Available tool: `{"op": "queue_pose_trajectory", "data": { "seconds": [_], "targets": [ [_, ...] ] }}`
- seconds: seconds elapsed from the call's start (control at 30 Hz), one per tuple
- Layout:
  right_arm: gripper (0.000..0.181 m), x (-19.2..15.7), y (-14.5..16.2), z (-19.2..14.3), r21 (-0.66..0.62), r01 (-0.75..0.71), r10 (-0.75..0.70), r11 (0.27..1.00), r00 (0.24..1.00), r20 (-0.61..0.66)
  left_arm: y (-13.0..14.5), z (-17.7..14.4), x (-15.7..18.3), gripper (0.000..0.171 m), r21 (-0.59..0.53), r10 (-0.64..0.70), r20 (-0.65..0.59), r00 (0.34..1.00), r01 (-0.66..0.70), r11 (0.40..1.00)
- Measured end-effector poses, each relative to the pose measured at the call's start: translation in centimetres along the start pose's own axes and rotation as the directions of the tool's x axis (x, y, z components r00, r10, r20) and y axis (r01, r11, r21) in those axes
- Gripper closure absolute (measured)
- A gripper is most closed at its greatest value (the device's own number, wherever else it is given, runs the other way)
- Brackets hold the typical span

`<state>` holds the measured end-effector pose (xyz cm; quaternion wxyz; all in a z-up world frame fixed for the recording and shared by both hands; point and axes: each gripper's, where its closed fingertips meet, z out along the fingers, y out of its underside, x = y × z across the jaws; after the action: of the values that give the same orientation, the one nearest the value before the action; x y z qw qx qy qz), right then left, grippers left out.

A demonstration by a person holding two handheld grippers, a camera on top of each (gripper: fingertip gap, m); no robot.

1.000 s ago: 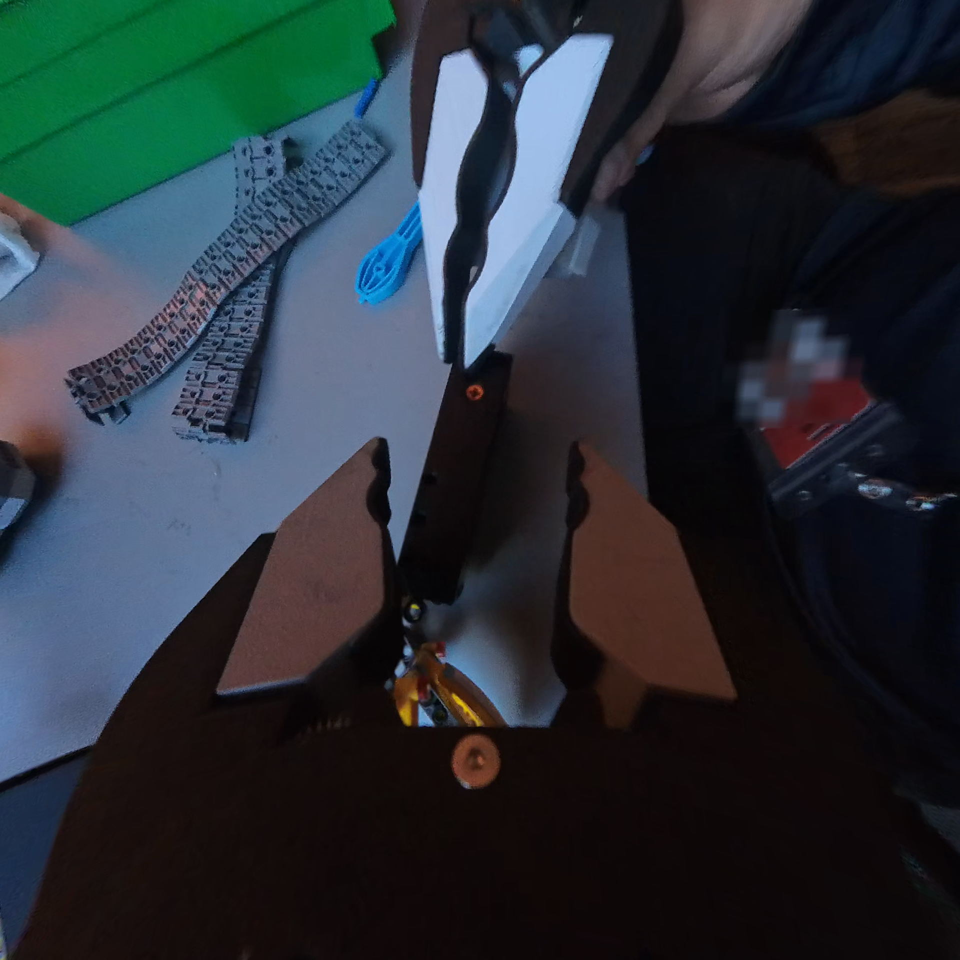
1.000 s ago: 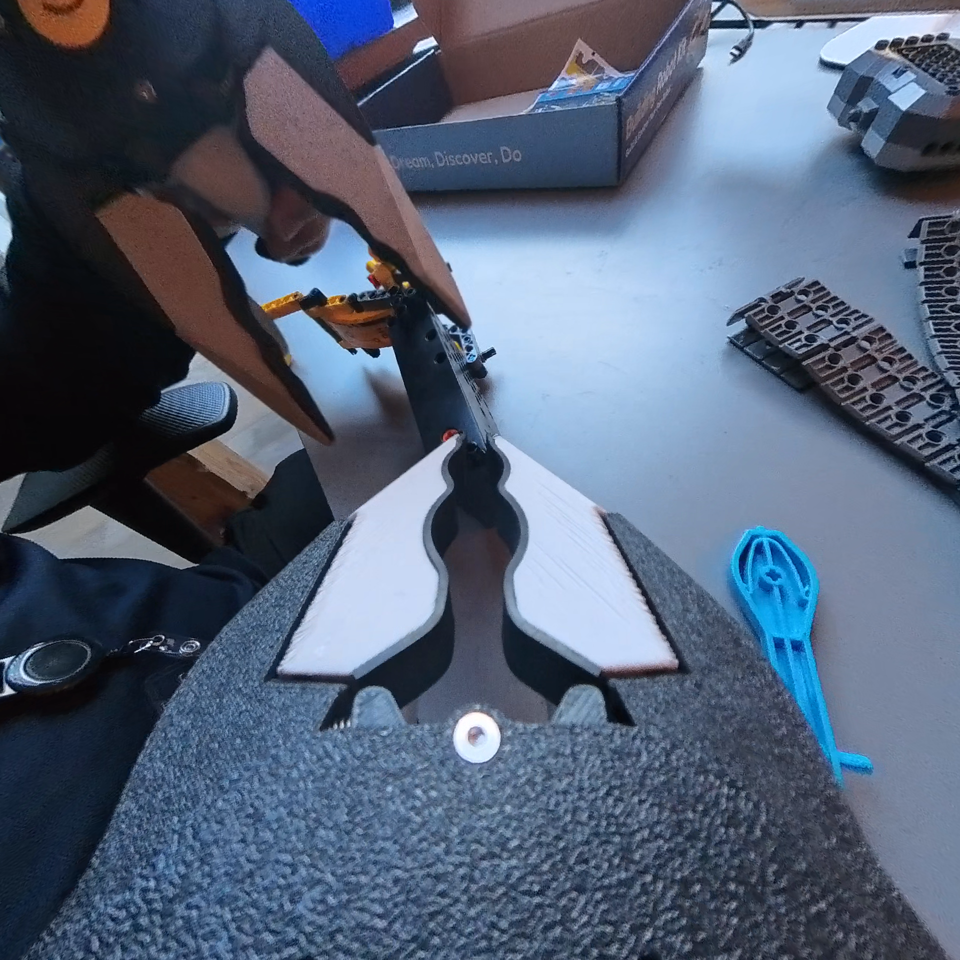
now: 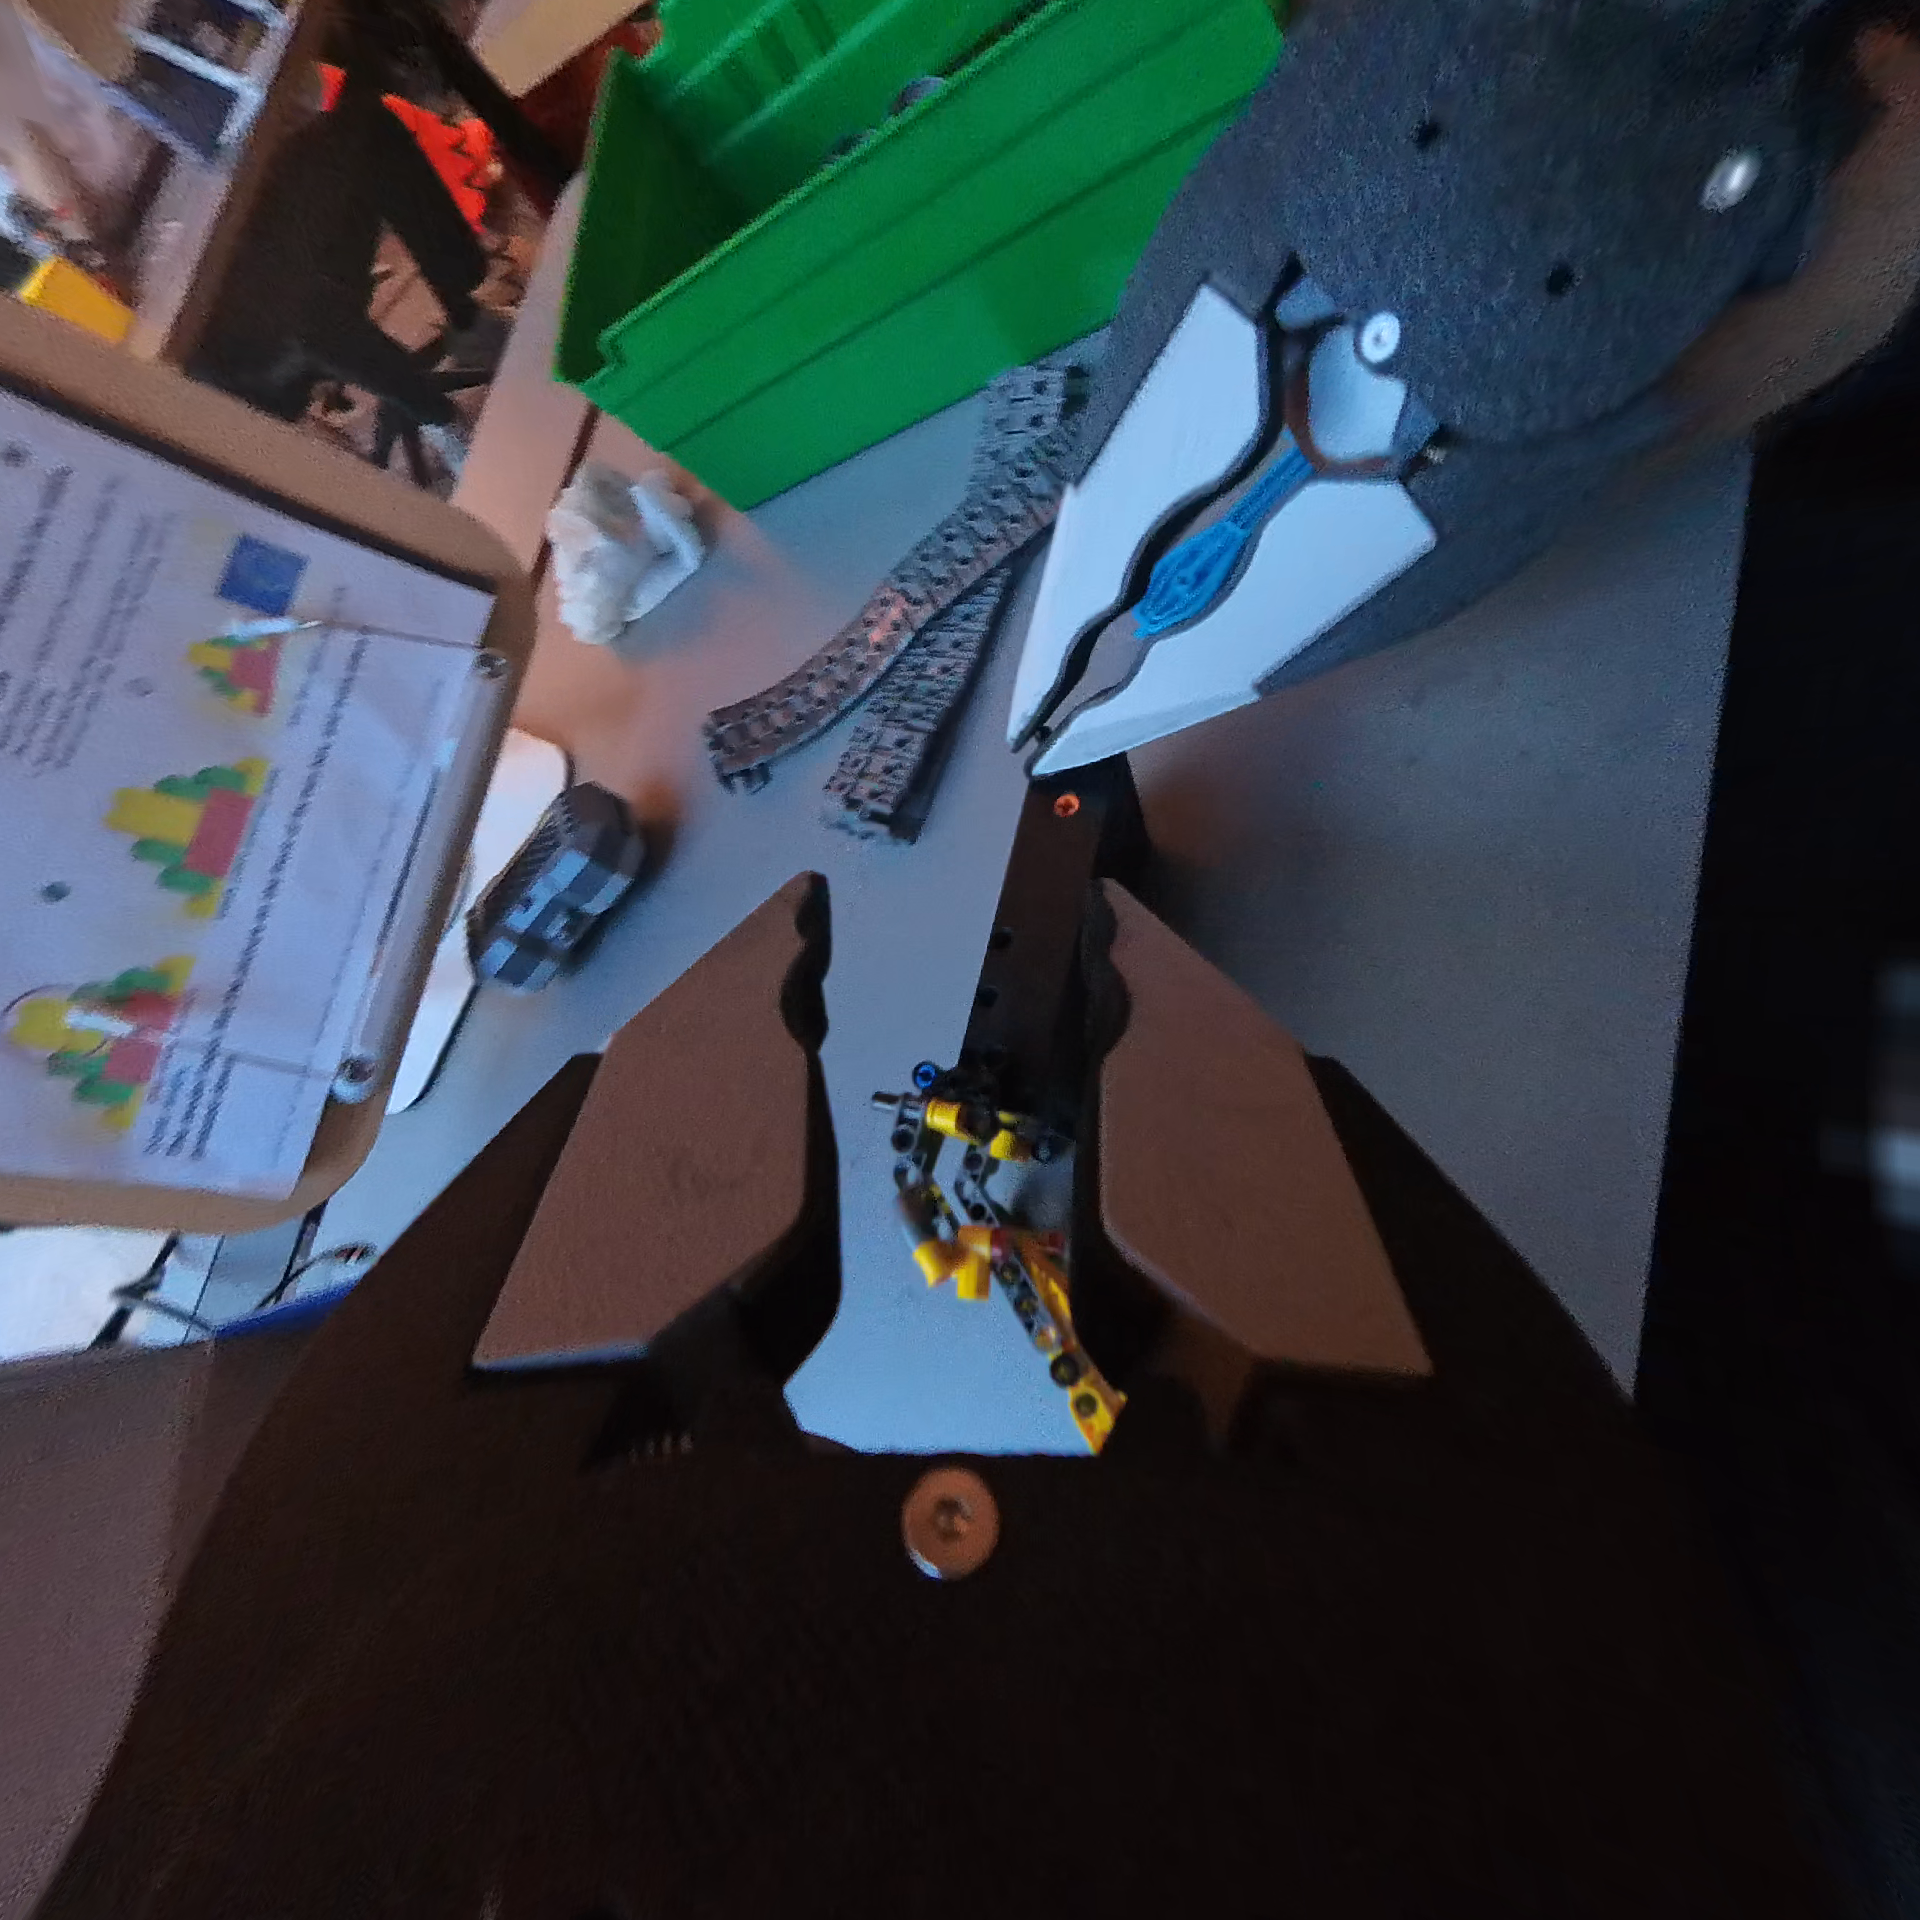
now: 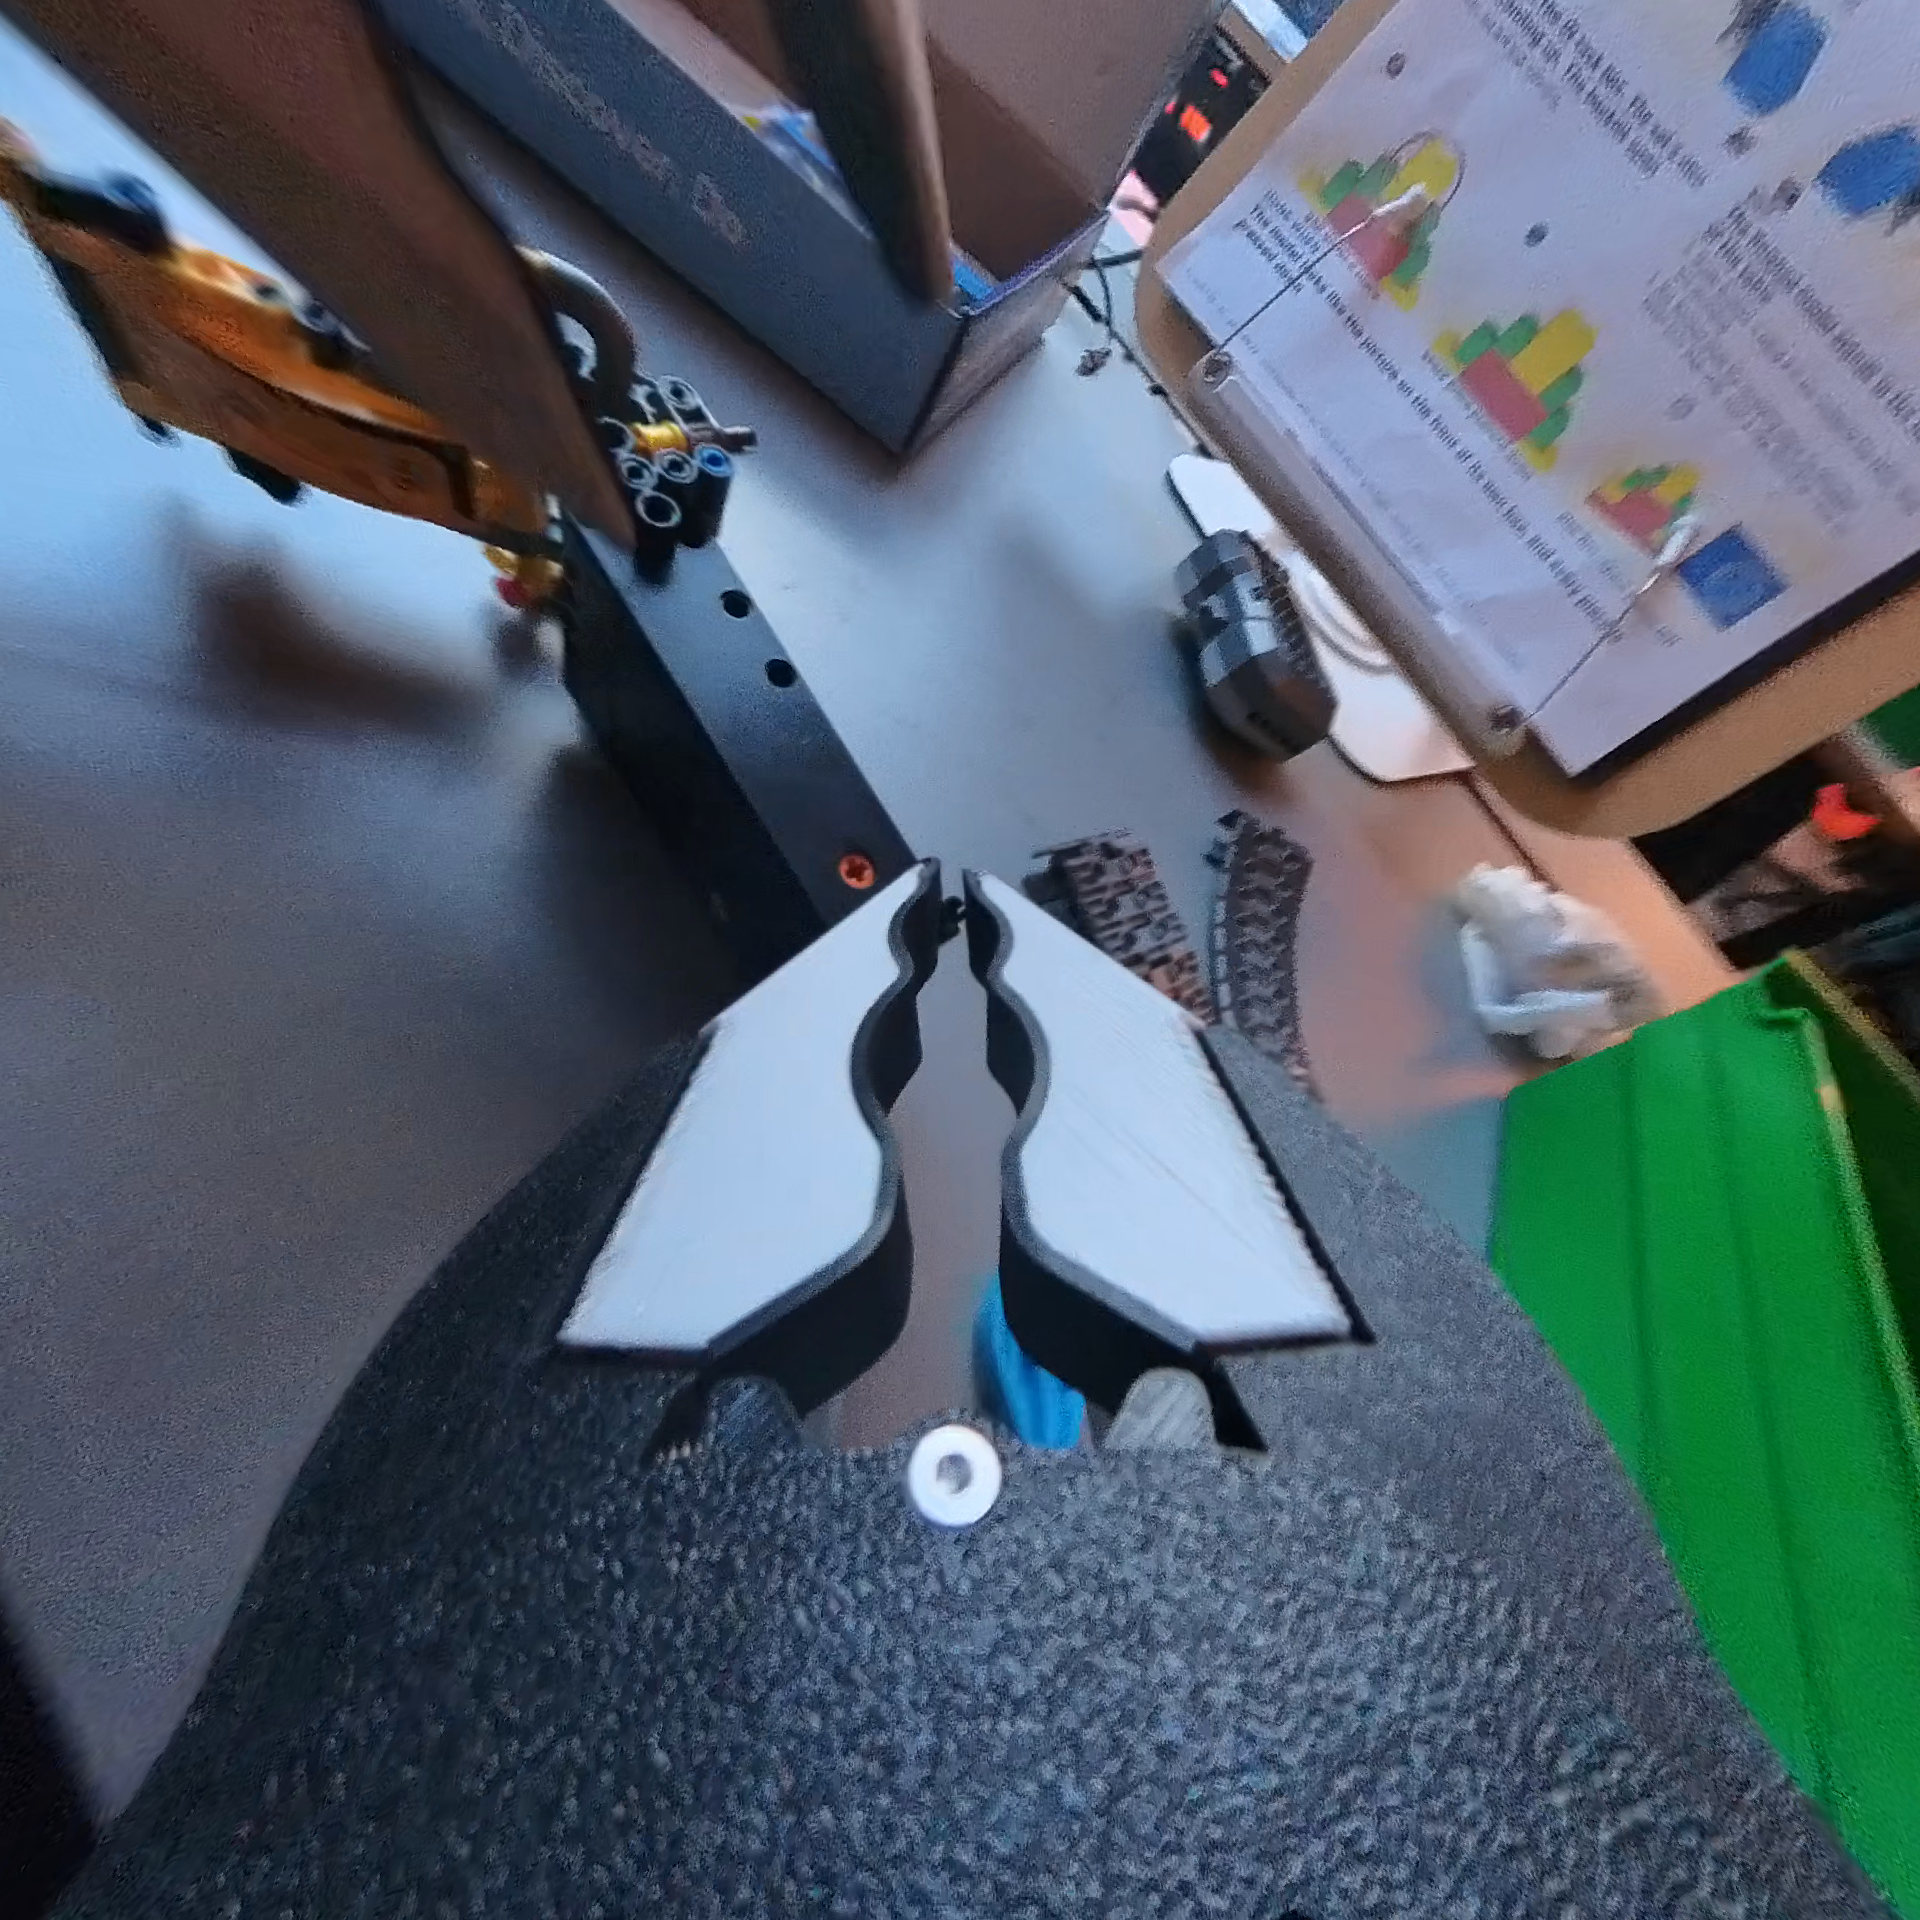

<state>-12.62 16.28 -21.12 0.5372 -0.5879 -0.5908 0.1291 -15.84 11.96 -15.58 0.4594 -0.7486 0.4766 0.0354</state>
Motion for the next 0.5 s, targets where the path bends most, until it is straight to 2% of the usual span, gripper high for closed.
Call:
{"op": "queue_pose_trajectory", "data": {
  "seconds": [0.07,0.17,0.27,0.33,0.43,0.5],
  "targets": [
    [0.181,0.4,-0.4,1.2,0.012,0.013,-0.012,1.0,1.0,-0.022,0.6,-1.5,-0.9,0.124,0.011,-0.042,0.039,0.998,0.042,0.999],
    [0.181,1.1,-0.8,2.8,0.04,0.001,0.001,0.999,0.998,-0.06,2.8,-4.3,-1.8,0.124,0.043,-0.123,0.117,0.985,0.119,0.992],
    [0.181,1.6,-0.9,3.9,0.077,0.011,-0.002,0.997,0.994,-0.113,5.5,-6.9,-1.6,0.125,0.115,-0.258,0.133,0.957,0.243,0.963],
    [0.181,1.9,-0.9,4.3,0.089,0.071,-0.055,0.993,0.984,-0.17,7.4,-8.1,-1.2,0.126,0.131,-0.327,0.122,0.937,0.311,0.941],
    [0.181,2.4,-1.1,4.9,0.056,0.115,-0.099,0.992,0.967,-0.235,10.1,-9.4,-0.9,0.126,0.083,-0.389,0.121,0.913,0.381,0.921],
    [0.181,2.6,-1.1,5.3,0.003,0.123,-0.118,0.992,0.959,-0.257,11.6,-10.2,0.4,0.124,0.023,-0.434,0.087,0.897,0.434,0.901]
  ]
}}
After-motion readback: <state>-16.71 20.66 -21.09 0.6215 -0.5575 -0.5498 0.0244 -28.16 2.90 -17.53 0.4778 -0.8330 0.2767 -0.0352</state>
